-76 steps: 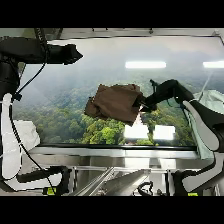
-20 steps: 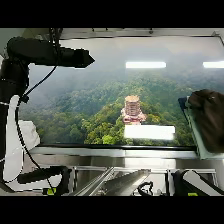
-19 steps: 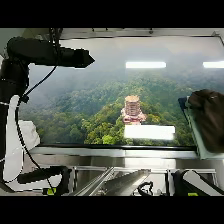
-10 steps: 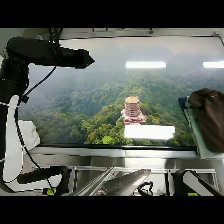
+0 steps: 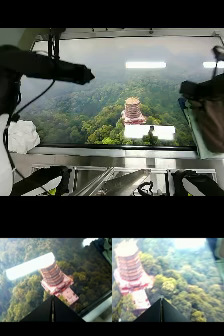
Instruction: Fold the shirts.
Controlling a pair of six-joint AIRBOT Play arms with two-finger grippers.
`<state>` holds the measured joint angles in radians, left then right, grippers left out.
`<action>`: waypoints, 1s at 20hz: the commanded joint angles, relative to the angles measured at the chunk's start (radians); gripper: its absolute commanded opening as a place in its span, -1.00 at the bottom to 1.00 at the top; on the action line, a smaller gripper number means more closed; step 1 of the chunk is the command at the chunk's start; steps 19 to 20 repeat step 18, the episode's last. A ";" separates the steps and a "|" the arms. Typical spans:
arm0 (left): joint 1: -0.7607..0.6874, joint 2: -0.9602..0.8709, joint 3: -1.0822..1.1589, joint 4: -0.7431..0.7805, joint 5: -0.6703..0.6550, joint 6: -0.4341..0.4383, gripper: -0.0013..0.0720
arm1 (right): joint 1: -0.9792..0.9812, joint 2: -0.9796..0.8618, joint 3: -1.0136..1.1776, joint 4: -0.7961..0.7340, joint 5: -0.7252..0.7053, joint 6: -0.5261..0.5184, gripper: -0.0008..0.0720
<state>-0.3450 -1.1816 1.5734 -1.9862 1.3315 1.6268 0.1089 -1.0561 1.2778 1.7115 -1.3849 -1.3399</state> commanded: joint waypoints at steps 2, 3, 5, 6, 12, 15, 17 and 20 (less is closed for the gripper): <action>-0.090 0.230 -0.387 0.050 -0.040 -0.106 -0.94 | 0.149 0.082 -0.249 0.070 0.188 -0.031 -0.92; -0.100 0.276 -0.473 0.047 -0.064 -0.130 -0.94 | 0.149 0.098 -0.281 0.102 0.219 -0.056 -0.92; -0.113 0.355 -0.607 0.048 -0.119 -0.164 -0.94 | 0.149 0.111 -0.296 0.118 0.242 -0.067 -0.92; -0.113 0.387 -0.652 0.047 -0.137 -0.174 -0.94 | 0.149 0.110 -0.296 0.118 0.241 -0.066 -0.92; -0.113 0.495 -0.768 0.049 -0.214 -0.182 -0.94 | 0.149 0.108 -0.296 0.106 0.233 -0.063 -0.91; -0.113 0.517 -0.792 0.049 -0.219 -0.182 -0.94 | 0.149 0.108 -0.296 0.106 0.233 -0.063 -0.91; -0.113 0.532 -0.794 0.049 -0.220 -0.181 -0.93 | 0.149 0.108 -0.296 0.106 0.233 -0.063 -0.91; -0.113 0.543 -0.794 0.049 -0.225 -0.181 -0.93 | 0.149 0.108 -0.296 0.106 0.233 -0.063 -0.91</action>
